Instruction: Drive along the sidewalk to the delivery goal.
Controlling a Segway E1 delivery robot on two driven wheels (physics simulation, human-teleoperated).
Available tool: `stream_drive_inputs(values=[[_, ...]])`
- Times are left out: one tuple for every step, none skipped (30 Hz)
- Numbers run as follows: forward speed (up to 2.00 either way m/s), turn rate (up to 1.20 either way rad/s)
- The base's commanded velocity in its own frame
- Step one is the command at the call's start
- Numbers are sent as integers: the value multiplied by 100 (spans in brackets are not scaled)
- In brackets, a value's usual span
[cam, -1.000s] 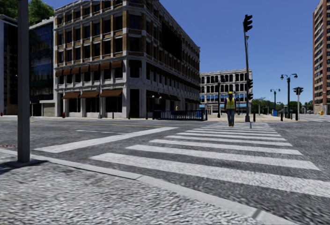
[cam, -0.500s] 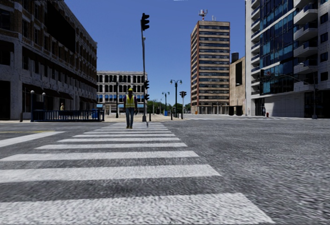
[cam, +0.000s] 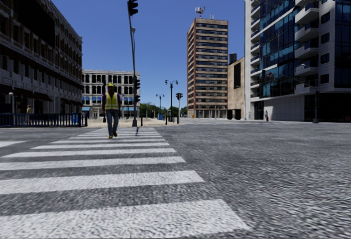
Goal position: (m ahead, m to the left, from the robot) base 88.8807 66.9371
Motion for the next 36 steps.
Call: stream_drive_inputs(values=[[200, 0], [200, 0], [200, 0], [200, 0], [200, 0], [200, 0], [200, 0], [200, 0], [200, 0], [200, 0], [200, 0], [200, 0], [200, 0], [200, 0], [200, 0], [200, 0], [200, 0], [200, 0], [200, 0], [200, 0], [200, 0], [200, 0], [200, 0], [200, 0], [200, 0], [200, 0], [200, 0], [200, 0], [200, 0], [200, 0], [200, 0], [200, 0], [200, 0], [200, 0], [200, 0], [200, 0]])
